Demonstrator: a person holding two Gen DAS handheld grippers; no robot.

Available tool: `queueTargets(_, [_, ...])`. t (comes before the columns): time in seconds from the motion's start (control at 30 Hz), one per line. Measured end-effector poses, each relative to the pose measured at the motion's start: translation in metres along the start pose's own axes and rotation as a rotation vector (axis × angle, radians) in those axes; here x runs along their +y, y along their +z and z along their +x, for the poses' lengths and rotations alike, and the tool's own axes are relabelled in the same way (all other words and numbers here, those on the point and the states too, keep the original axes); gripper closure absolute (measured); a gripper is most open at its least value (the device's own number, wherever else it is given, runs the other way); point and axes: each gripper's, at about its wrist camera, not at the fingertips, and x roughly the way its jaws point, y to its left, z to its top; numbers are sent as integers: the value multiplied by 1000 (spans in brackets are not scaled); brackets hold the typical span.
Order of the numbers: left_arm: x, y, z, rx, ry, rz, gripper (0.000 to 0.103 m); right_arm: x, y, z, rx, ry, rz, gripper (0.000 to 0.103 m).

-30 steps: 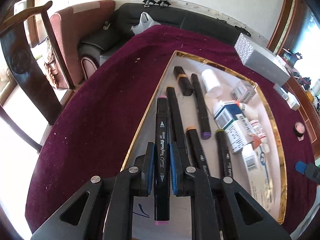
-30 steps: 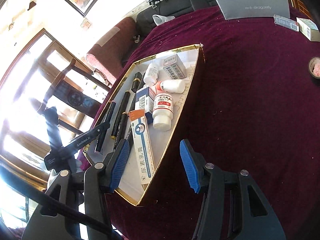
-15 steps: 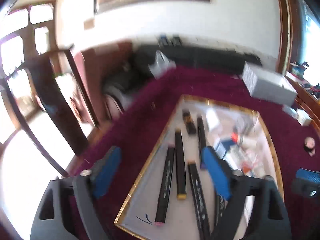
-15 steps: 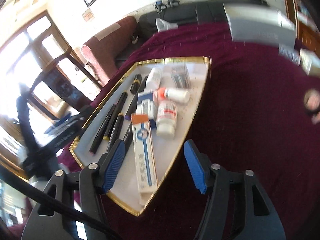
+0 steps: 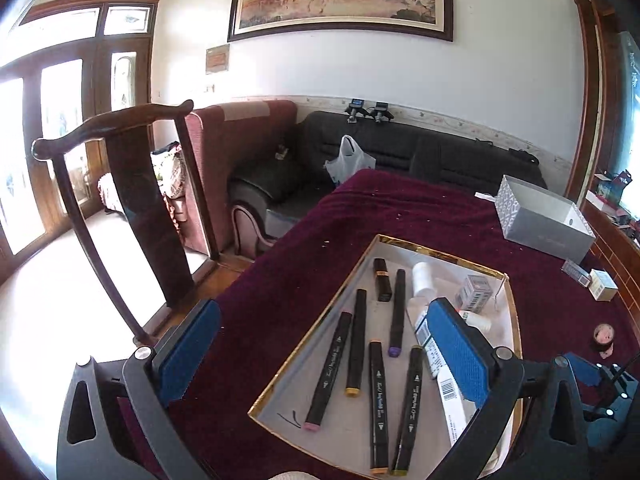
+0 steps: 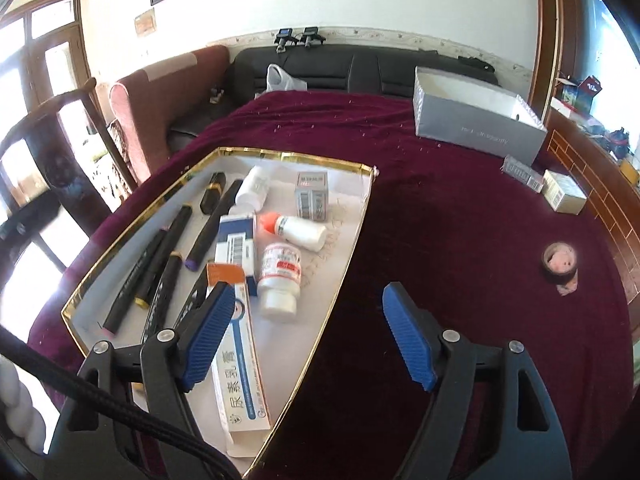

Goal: Organize objects

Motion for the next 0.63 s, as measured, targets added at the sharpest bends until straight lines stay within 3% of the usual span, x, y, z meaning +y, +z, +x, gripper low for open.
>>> queueTargets(0.3, [9,-6,-9,-9,39,7,1,22,-4,4,24,-7,-80,26])
queueTargets(0.63, [12,-13,-6,32,73,32,1,45,0,11,35,-43,-147,26])
